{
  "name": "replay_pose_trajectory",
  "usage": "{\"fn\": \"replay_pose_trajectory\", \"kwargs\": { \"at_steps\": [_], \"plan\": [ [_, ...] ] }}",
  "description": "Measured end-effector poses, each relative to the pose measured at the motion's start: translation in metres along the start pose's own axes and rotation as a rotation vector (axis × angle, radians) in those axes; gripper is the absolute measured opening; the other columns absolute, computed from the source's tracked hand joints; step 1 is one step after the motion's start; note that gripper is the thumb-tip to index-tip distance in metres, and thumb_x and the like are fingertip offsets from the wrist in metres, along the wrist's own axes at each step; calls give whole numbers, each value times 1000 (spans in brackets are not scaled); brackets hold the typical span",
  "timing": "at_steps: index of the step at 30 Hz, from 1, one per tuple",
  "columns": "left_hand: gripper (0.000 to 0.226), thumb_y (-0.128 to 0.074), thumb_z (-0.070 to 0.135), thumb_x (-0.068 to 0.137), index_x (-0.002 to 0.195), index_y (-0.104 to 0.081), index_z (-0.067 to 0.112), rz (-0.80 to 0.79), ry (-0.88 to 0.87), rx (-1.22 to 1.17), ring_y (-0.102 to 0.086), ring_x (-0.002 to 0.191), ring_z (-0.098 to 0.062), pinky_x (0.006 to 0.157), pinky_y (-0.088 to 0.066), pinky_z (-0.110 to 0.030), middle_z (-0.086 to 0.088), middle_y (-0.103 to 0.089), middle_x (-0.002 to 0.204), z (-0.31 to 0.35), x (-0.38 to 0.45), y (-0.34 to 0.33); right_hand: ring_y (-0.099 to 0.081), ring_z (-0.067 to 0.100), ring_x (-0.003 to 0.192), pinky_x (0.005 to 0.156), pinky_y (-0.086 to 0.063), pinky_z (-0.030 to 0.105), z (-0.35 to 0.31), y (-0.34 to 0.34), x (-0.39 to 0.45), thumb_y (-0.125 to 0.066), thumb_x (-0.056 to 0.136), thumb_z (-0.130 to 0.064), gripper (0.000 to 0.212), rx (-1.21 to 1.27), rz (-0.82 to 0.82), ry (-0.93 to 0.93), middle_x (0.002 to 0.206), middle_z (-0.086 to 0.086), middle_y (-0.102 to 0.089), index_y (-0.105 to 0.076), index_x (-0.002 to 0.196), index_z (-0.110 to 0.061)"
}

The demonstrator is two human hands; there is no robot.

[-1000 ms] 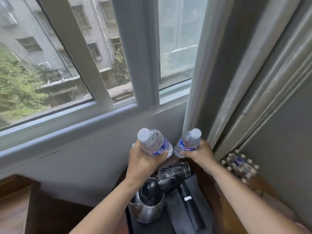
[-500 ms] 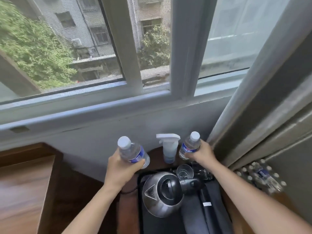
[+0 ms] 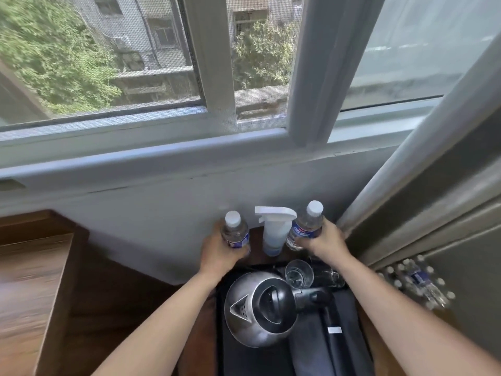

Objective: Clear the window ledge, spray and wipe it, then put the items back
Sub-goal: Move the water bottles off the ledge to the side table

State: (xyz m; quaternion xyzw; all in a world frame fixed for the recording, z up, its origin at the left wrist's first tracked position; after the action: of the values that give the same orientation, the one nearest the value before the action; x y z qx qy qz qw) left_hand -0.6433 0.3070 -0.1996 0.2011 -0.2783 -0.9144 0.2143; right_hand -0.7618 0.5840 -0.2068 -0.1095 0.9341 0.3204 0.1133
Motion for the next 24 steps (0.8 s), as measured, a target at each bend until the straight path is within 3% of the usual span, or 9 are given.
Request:
{"fn": "replay_pose_trajectory", "kwargs": {
  "at_steps": [4, 11, 20, 24],
  "plan": [
    [67, -92, 29, 62, 121, -60, 24, 13, -10, 0, -70, 103, -25, 79, -52, -32, 2, -75, 110, 2, 2, -5, -72, 16, 100, 89, -58, 41, 5, 1, 1, -95, 60, -42, 56, -23, -8, -1, 101, -5, -78, -70, 108, -25],
    [63, -95, 38, 61, 115, -66, 26, 35, 8, -11, -72, 99, -16, 81, -56, -31, 8, -77, 105, -4, -2, -6, -71, 23, 98, 84, -56, 37, 0, 0, -2, -90, 69, -29, 38, -79, -1, 4, 98, 1, -77, -67, 99, -27],
    [62, -95, 38, 62, 116, -67, 27, 24, 13, 13, -72, 97, -15, 79, -54, -28, 8, -78, 105, -10, -3, -9, -70, 18, 101, 89, -57, 38, -3, -7, -7, -90, 68, -35, 41, -67, -33, 19, 101, -6, -76, -63, 99, -31],
    [62, -95, 33, 65, 119, -66, 23, -26, 32, -6, -72, 100, -17, 84, -55, -30, 5, -77, 106, -11, -3, -13, -68, 13, 105, 90, -53, 32, -7, -6, -9, -91, 71, -28, 49, -45, -86, 20, 107, -8, -74, -63, 111, -30]
  ]
}}
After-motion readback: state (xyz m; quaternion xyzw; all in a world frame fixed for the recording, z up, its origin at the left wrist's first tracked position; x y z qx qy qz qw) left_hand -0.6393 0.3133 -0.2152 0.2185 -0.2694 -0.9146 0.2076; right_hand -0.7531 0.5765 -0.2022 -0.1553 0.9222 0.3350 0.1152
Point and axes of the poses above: each hand's wrist, its own x-axis towards the middle knuckle, its own y-axis out of the back of the hand, z = x × y, the point moved 7 cm from there along x, towards the middle knuckle
